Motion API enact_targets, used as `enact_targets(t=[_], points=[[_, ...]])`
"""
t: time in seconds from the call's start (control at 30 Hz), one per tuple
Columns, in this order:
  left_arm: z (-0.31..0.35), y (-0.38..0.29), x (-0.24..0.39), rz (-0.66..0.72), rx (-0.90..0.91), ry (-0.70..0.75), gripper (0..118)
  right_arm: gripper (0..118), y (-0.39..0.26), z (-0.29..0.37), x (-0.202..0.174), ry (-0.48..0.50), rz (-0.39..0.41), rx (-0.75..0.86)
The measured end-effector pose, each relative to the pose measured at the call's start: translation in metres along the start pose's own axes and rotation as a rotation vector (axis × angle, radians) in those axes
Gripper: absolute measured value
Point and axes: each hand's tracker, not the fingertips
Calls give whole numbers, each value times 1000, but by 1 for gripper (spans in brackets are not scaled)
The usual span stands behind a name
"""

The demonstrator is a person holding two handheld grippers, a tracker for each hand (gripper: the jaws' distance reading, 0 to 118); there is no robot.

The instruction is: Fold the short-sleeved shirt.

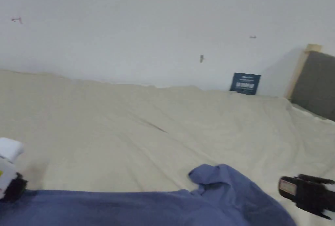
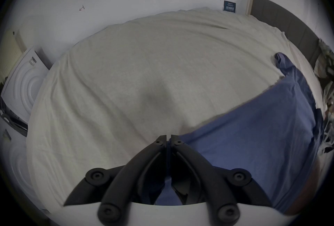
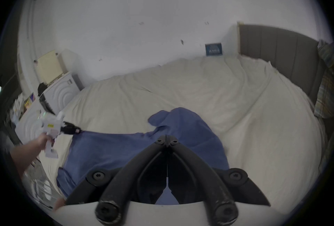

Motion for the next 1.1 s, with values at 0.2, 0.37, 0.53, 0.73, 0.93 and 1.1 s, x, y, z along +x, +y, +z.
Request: enact_targets(t=[0.2, 0.37, 0.53, 0.73, 0.93, 1.1], points=[[19, -11, 7, 49, 141, -12, 4, 65, 42, -116, 60, 46, -168, -412], [17, -16, 15, 33, 109, -4, 4, 99, 50, -172, 58, -178, -75, -369], [16, -24, 13, 30, 87, -10, 4, 99, 56, -209, 58, -227, -73, -457], [7, -28, 10, 74, 48, -28, 4, 0, 40, -210, 37, -218, 103, -438], [15, -27, 8, 98, 51, -29, 4, 0, 52, -179, 44, -161, 18, -364], [46, -25, 4, 127, 88, -49, 4, 0, 73, -129, 44, -131, 8, -335]])
